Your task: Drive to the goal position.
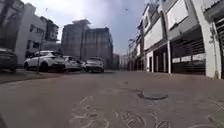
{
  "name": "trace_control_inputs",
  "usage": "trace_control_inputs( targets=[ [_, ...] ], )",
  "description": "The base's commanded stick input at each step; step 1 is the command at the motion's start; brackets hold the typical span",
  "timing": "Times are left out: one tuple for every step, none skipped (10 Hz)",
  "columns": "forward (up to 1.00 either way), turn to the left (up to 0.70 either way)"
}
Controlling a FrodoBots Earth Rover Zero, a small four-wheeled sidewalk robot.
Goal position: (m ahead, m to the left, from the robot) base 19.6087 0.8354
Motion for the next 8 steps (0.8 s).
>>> trace_control_inputs(
  targets=[
    [1.00, -0.06],
    [1.00, -0.31],
    [1.00, -0.34],
    [1.00, -0.18],
    [1.00, 0.06],
    [1.00, 0.06],
    [1.00, 0.06],
    [1.00, 0.06]
  ],
)
